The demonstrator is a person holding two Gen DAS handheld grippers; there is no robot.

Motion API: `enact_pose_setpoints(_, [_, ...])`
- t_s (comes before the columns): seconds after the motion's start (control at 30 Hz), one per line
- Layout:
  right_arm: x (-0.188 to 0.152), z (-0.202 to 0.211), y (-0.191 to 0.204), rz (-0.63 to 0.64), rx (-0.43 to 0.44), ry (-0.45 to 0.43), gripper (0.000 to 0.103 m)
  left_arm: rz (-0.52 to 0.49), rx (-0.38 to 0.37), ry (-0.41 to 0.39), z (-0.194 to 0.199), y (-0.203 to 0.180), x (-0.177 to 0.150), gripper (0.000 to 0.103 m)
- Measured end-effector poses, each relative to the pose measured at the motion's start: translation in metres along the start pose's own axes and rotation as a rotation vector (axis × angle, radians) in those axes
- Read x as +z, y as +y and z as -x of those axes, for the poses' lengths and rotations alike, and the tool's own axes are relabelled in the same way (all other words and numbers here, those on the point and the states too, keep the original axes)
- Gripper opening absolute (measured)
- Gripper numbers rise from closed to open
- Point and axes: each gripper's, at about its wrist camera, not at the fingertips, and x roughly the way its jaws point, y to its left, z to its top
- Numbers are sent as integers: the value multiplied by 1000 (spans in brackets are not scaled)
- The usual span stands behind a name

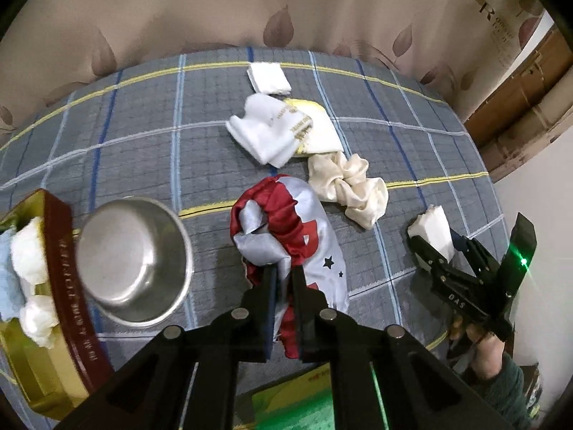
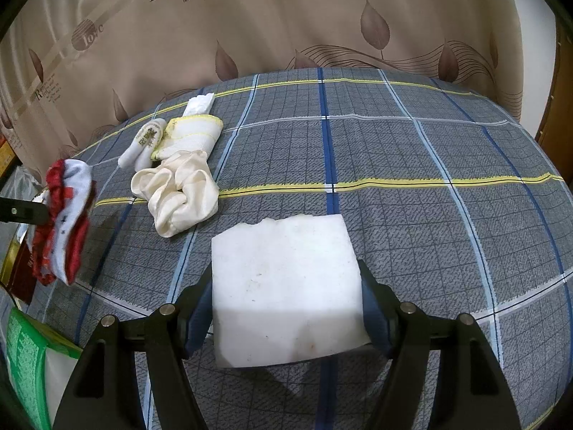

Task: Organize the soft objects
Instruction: 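Carry the printed cloth into the gold tray, open left gripper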

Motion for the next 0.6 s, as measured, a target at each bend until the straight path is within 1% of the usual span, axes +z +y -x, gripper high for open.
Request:
enact_pose_setpoints(0.07, [0,0,0,-1,1,0,70,9,-2,-5,7,4,-2,8])
enact_pose_setpoints(0.2, [0,-1,1,-3,3,0,70,8,21,-23,27,12,-15,8])
enact_pose_setpoints(0.4, [0,-1,1,-2,2,0,70,38,44,-47,64,40,-32,8])
enact_pose_setpoints(0.53, [0,-1,1,-2,2,0,70,55,127,-68,88,68,-41,8])
enact_pose_setpoints(0.6, [-1,-1,1,-1,1,0,70,69,155,-72,97,82,-44,8])
